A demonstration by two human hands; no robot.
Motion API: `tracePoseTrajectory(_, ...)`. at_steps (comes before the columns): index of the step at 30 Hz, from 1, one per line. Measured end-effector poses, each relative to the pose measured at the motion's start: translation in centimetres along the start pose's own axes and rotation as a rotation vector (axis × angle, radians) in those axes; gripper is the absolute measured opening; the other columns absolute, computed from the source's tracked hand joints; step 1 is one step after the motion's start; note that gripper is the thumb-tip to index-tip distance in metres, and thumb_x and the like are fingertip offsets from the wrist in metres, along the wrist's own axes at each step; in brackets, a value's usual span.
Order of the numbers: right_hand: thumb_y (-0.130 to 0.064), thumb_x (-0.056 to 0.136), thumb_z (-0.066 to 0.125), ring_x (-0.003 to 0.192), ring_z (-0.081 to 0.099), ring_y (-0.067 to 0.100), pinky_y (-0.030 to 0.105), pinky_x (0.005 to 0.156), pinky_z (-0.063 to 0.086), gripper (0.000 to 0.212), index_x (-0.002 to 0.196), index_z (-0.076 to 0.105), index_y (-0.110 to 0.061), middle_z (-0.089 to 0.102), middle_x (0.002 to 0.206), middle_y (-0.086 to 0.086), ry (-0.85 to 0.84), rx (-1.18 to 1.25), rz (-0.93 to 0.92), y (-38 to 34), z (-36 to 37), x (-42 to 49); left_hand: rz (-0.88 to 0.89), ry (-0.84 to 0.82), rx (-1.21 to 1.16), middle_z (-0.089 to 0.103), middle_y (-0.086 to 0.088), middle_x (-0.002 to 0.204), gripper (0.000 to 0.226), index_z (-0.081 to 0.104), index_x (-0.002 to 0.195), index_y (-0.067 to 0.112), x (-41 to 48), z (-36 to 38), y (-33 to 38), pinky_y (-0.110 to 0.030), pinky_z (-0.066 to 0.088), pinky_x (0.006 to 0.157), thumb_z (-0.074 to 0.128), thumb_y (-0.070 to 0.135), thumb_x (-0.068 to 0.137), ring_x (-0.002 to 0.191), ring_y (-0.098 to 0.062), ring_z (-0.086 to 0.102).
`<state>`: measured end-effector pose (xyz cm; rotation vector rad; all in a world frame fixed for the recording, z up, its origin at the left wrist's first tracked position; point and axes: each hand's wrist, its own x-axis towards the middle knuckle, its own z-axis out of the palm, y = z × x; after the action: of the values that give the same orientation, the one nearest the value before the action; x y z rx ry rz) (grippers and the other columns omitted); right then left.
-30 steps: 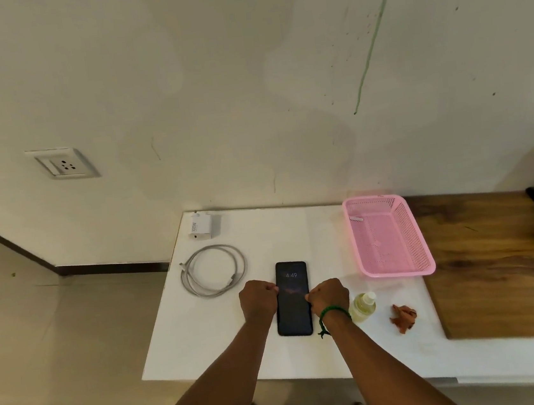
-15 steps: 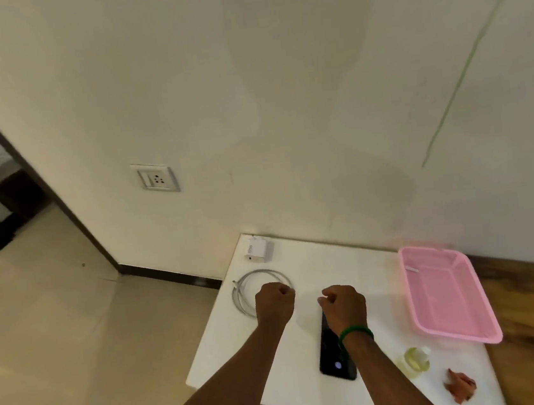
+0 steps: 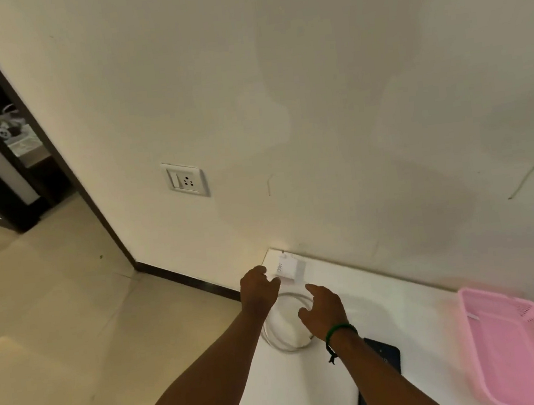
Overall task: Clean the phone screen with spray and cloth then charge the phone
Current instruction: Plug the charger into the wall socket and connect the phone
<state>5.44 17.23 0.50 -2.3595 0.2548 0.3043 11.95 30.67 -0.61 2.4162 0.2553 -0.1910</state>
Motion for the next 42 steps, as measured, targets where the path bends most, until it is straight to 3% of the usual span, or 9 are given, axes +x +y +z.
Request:
tracePoseTrajectory(5,-0.022,0.082,0.061,0.134,0.036,0.023,0.03,0.107,0.033,0.075,0.146,0.023,-0.011,0.036,0.146,0.009,-0.103,0.073,0.078,-0.4,0.8,4.3,-0.037,-0.038,0.01,0.061,-0.011,0.128,0.047,0.053,0.131,0.003,3.4,1.7,-0.6,-0.025,0.033,0.1,0.053,0.035,0.096,0.123,-0.023,0.053)
tracePoseTrajectory(9,-0.02,0.078,0.064,0.12,0.049,0.028,0.035,0.1,0.044,0.063,0.135,0.038,-0.012,0.05,0.132,0.011,-0.107,0.114,0.078,-0.9,1.5,7.3,-0.093,-0.094,-0.078,0.067,-0.018,0.107,0.043,0.065,0.104,-0.002,6.0,2.8,-0.6,-0.033,0.044,0.087,0.048,0.037,0.097,0.106,-0.034,0.06)
tracePoseTrajectory(12,-0.017,0.078,0.064,0.115,0.051,0.027,0.027,0.09,0.042,0.06,0.131,0.038,-0.013,0.052,0.127,0.009,-0.114,0.178,0.105,-1.1,2.0,8.4,-0.093,-0.101,-0.055,0.068,-0.018,0.097,0.046,0.068,0.096,-0.003,7.0,3.5,-0.7,-0.034,0.044,0.086,0.049,0.039,0.096,0.103,-0.034,0.061)
tracePoseTrajectory(16,-0.015,0.08,0.06,0.11,0.054,0.028,0.036,0.094,0.047,0.05,0.127,0.043,-0.011,0.056,0.124,0.012,-0.135,0.189,0.118,-0.9,2.7,9.0,-0.085,-0.108,-0.035,0.058,-0.006,0.065,0.041,0.059,0.064,0.009,7.4,3.9,-0.4,-0.026,0.034,0.066,0.054,0.037,0.093,0.072,-0.024,0.056)
tracePoseTrajectory(23,-0.016,0.084,0.058,0.118,0.05,0.03,0.039,0.102,0.043,0.056,0.135,0.038,-0.007,0.052,0.132,0.013,-0.12,0.181,0.119,-0.8,2.8,8.6,-0.149,-0.128,-0.217,0.072,-0.015,0.092,0.032,0.073,0.086,0.002,7.4,4.2,-0.2,-0.031,0.049,0.079,0.067,0.033,0.088,0.09,-0.031,0.066)
tracePoseTrajectory(26,-0.014,0.084,0.057,0.127,0.044,0.028,0.037,0.107,0.039,0.064,0.142,0.03,-0.008,0.044,0.141,0.011,-0.104,0.228,0.108,-0.7,2.4,8.1,-0.22,-0.114,-0.419,0.071,-0.016,0.093,0.03,0.072,0.096,0.002,6.7,3.4,0.2,-0.039,0.058,0.085,0.078,0.026,0.08,0.083,-0.03,0.069)
tracePoseTrajectory(30,-0.006,0.081,0.057,0.128,0.044,0.024,0.038,0.106,0.041,0.068,0.143,0.031,-0.012,0.046,0.14,0.007,-0.057,0.319,0.055,-0.9,1.7,6.5,-0.29,-0.113,-0.714,0.068,-0.019,0.084,0.022,0.068,0.085,0.0,4.6,1.2,0.7,-0.039,0.06,0.076,0.083,0.012,0.073,0.071,-0.027,0.065)
tracePoseTrajectory(36,0.004,0.074,0.05,0.118,0.053,0.019,0.027,0.098,0.044,0.069,0.139,0.039,-0.017,0.056,0.117,-0.006,0.001,0.417,-0.08,-2.1,0.7,1.5,-0.252,-0.239,-0.929,0.067,-0.02,0.088,0.025,0.066,0.098,-0.009,0.0,-3.2,1.1,-0.03,0.056,0.065,0.075,0.001,0.076,0.079,-0.028,0.066)
tracePoseTrajectory(42,0.01,0.071,0.046,0.103,0.055,0.006,0.02,0.093,0.042,0.071,0.134,0.047,-0.024,0.059,0.105,-0.018,0.027,0.505,-0.179,-3.7,0.7,-5.8,-0.227,-0.332,-1.027,0.07,-0.011,0.081,0.009,0.065,0.089,0.002,-6.3,-6.3,0.0,-0.029,0.056,0.066,0.071,0.004,0.081,0.077,-0.022,0.068)
